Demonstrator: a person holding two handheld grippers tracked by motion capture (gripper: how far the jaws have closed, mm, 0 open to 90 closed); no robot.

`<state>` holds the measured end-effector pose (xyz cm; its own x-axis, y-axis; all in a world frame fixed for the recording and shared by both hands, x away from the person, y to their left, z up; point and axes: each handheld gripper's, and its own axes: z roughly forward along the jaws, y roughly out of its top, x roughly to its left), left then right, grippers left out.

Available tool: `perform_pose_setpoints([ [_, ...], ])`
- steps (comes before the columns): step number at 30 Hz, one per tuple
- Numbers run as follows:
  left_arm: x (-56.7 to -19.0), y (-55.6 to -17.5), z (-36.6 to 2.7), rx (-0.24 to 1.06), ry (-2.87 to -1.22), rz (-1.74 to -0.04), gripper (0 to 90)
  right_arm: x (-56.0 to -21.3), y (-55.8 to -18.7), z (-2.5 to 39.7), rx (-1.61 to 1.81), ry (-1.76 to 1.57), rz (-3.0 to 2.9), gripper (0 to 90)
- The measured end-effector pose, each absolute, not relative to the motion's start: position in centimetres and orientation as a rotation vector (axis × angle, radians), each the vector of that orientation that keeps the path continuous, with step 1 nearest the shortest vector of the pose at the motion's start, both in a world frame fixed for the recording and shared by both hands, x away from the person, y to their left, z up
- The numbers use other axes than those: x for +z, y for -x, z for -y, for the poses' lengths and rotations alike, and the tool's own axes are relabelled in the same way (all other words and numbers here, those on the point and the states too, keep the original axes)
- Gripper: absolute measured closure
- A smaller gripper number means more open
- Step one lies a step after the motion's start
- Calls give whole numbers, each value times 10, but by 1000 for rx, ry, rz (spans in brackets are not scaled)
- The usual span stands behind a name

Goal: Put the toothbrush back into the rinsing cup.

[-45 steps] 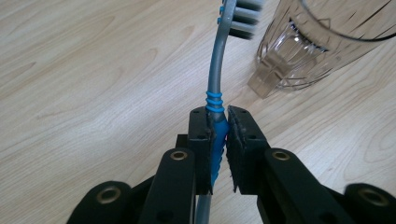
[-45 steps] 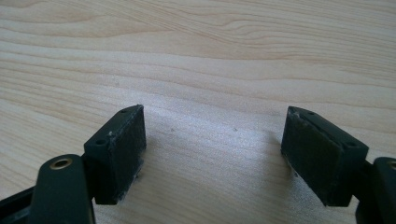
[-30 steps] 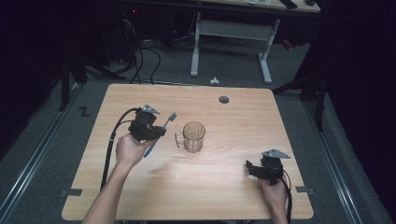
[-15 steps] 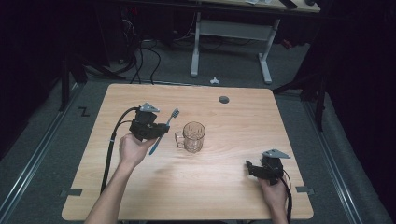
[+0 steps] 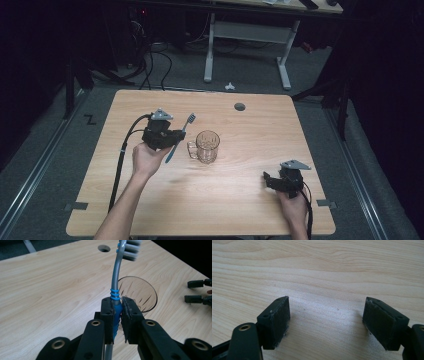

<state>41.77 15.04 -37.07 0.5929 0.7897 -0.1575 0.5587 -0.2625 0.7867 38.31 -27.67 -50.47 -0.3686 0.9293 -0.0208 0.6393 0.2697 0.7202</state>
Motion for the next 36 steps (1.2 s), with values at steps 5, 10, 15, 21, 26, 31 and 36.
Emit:
perform_pose_setpoints([
  [5, -371, -420, -148, 344, -1911, -1056, 802, -505, -383, 277, 877, -1416, -2102, 221],
  [10, -371, -422, -148, 352, -1875, -1044, 802, -505, -383, 277, 877, -1416, -2102, 221],
  [15, -371, -425, -148, 349, -1823, -1031, 803, -505, -383, 277, 877, -1414, -2102, 221],
  [21, -369, -428, -143, 354, -1811, -1008, 803, -505, -383, 276, 878, -1417, -2102, 222],
  [26, -364, -432, -133, 366, -1809, -976, 802, -505, -383, 276, 878, -1418, -2101, 222],
  [31, -361, -436, -127, 369, -1803, -962, 803, -505, -383, 276, 878, -1418, -2101, 222],
  [36, -361, -439, -123, 369, -1795, -954, 803, -505, -383, 276, 878, -1417, -2102, 223],
])
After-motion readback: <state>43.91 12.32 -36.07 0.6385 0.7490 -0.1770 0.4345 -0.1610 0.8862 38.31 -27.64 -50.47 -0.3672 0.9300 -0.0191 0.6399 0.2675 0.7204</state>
